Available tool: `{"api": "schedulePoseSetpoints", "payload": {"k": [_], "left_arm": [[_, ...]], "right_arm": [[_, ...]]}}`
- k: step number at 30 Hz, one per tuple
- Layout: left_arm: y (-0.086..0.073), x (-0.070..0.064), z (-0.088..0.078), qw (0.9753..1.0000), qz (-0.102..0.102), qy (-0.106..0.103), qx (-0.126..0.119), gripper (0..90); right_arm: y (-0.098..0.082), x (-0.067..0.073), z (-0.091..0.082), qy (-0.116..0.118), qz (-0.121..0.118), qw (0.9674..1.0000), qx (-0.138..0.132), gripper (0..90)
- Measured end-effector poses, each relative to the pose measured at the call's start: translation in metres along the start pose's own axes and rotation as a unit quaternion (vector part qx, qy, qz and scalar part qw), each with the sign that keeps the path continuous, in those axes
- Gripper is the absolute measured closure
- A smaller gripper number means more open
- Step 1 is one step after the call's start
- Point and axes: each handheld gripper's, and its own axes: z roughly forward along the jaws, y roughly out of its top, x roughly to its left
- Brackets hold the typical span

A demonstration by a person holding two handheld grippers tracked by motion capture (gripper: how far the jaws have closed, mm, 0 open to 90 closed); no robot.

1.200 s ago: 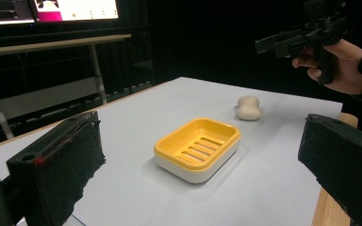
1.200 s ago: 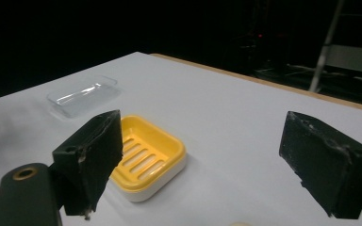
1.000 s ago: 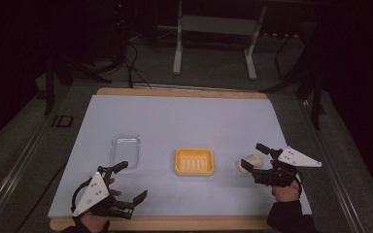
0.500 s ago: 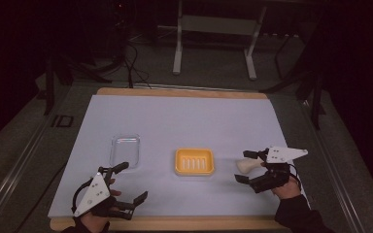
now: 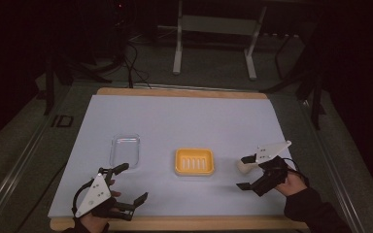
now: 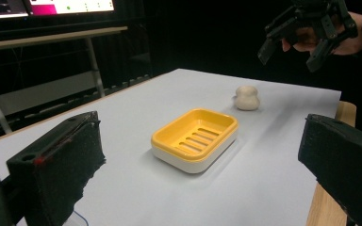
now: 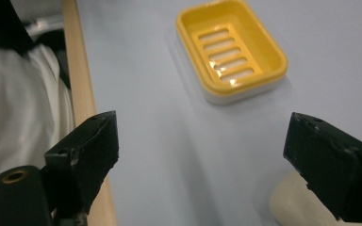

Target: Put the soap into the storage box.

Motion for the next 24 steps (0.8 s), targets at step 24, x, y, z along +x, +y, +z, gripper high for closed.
{"api": "schedulePoseSetpoints", "payload": {"k": [24], "left_arm": [[-0.001, 0.001, 0.001, 1.0, 0.001, -0.003, 0.007, 0.7]], "right_arm": [[0.004, -0.002, 0.011, 0.028, -0.044, 0.9713, 0.232, 10.6]]}}
